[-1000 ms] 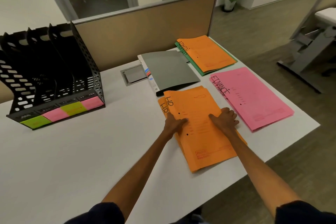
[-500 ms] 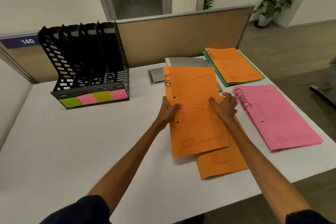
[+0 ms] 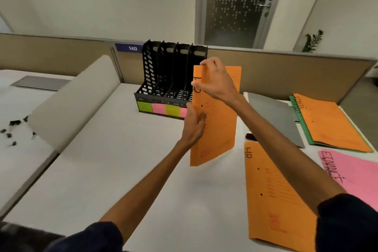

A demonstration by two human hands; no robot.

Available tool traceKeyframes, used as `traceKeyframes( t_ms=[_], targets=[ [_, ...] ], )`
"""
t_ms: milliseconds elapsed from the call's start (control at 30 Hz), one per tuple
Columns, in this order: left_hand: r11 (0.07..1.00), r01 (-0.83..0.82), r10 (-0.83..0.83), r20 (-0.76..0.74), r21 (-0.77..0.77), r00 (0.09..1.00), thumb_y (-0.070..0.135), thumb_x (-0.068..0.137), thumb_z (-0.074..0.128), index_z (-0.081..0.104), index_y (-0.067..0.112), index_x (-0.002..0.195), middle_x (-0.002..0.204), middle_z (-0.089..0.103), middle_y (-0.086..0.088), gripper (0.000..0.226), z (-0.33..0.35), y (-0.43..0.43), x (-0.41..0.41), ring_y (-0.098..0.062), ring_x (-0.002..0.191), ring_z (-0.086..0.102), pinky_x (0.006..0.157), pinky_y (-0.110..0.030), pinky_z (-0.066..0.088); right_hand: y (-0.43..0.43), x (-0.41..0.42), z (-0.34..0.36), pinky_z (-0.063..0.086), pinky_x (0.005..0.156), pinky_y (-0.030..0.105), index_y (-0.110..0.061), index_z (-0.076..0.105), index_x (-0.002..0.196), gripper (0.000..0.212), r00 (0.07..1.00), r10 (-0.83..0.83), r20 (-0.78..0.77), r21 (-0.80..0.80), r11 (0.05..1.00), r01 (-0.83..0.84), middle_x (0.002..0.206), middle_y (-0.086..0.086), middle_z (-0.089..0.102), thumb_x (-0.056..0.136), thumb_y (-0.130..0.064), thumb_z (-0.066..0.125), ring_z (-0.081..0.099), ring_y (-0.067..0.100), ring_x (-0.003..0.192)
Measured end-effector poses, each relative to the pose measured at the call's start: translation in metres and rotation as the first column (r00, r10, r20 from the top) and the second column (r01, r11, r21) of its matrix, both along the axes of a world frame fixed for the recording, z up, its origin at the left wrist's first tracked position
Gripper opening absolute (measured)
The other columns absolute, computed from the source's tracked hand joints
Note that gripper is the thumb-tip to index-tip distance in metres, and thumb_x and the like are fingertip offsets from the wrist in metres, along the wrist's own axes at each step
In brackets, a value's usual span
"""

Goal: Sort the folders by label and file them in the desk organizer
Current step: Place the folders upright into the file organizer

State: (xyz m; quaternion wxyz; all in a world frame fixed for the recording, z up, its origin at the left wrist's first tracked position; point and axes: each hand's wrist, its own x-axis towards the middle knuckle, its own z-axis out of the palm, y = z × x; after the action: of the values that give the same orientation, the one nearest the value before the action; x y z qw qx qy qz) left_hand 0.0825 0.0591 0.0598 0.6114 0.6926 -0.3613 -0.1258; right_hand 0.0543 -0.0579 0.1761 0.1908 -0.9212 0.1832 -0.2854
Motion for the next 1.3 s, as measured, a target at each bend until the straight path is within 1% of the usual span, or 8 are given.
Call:
traceKeyframes(
  t_ms=[167,500,633,767,900,1000,1167,1300],
  targets=[
    [0.987,-0.156,0.159,0.068,-0.043,0.985,0.029,0.101,0.044,0.032,0.005,0.121,0.119,0.046,-0.011,0.034,0.005,0.034,0.036,-0.025,0.105,0.056,0.088,-0.048,0.054,0.047,0.049,0.031,0.052,0.07,0.03,-0.014,0.05,0.113,0.064,0.995,0.098,-0.015,-0.088,0.991,-0.099,0.121,0.003,0.04,0.067,-0.047,0.079,0.053,0.018,0.093],
    [0.903,-0.398,0.428,0.266,-0.159,0.864,0.009,0.101,0.046,0.04,-0.008,0.114,0.115,0.038,-0.02,0.023,0.018,0.078,0.132,-0.012,0.095,0.038,0.072,-0.007,0.036,0.134,0.139,0.043,0.04,0.078,0.018,-0.011,0.048,0.122,0.056,0.986,0.07,0.149,-0.11,0.992,-0.054,0.121,0.005,0.048,0.076,-0.023,0.076,0.048,0.014,0.104],
    [0.882,-0.429,0.469,0.266,-0.195,0.842,0.008,0.1,0.046,0.04,-0.008,0.114,0.116,0.038,-0.021,0.021,0.024,0.088,0.164,-0.022,0.097,0.047,0.076,-0.021,0.044,0.156,0.17,0.047,0.043,0.083,0.021,-0.011,0.05,0.12,0.055,0.98,0.069,0.185,-0.147,0.988,-0.042,0.117,0.004,0.05,0.074,-0.025,0.077,0.048,0.016,0.105],
    [0.888,-0.403,0.455,0.286,-0.223,0.844,0.014,0.103,0.042,0.033,-0.005,0.118,0.121,0.036,-0.024,0.026,0.023,0.1,0.196,-0.029,0.102,0.052,0.082,-0.04,0.053,0.16,0.2,0.071,0.033,0.075,0.02,-0.015,0.054,0.104,0.054,0.996,0.077,0.045,-0.205,0.976,-0.066,0.102,-0.001,0.048,0.065,-0.037,0.084,0.04,0.012,0.096],
    [0.915,-0.299,0.383,0.351,-0.27,0.854,0.018,0.102,0.044,0.021,0.026,0.11,0.127,0.034,-0.02,0.026,0.037,0.101,0.232,-0.02,0.109,0.049,0.084,-0.03,0.049,0.157,0.224,0.099,0.03,0.074,0.022,-0.015,0.051,0.098,0.053,0.997,0.077,0.01,-0.235,0.969,-0.073,0.098,-0.003,0.044,0.065,-0.04,0.084,0.038,0.012,0.095],
    [0.923,-0.271,0.358,0.344,-0.275,0.868,0.024,0.1,0.052,0.021,0.029,0.115,0.132,0.032,-0.012,0.035,0.037,0.096,0.26,-0.015,0.11,0.048,0.08,-0.015,0.045,0.153,0.236,0.12,0.035,0.075,0.023,-0.017,0.048,0.096,0.05,0.993,0.11,0.033,-0.223,0.97,-0.1,0.1,-0.001,0.046,0.065,-0.035,0.084,0.039,0.013,0.096],
    [0.935,-0.303,0.342,0.24,-0.185,0.909,0.034,0.101,0.048,0.029,0.017,0.123,0.111,0.037,0.009,0.034,0.017,0.089,0.298,-0.005,0.082,0.053,0.072,-0.026,0.053,0.142,0.26,0.144,0.046,0.076,0.025,-0.017,0.048,0.093,0.052,0.988,0.132,0.079,-0.213,0.971,-0.112,0.1,-0.001,0.049,0.063,-0.037,0.086,0.046,0.015,0.096],
    [0.967,-0.231,0.249,0.217,-0.106,0.944,0.041,0.101,0.042,0.031,0.023,0.121,0.112,0.039,0.01,0.029,0.003,0.08,0.324,-0.001,0.082,0.055,0.069,-0.021,0.052,0.123,0.282,0.138,0.048,0.079,0.028,-0.015,0.051,0.094,0.052,0.996,0.085,0.036,-0.189,0.979,-0.077,0.103,0.004,0.053,0.062,-0.038,0.086,0.048,0.018,0.1]
  ],
)
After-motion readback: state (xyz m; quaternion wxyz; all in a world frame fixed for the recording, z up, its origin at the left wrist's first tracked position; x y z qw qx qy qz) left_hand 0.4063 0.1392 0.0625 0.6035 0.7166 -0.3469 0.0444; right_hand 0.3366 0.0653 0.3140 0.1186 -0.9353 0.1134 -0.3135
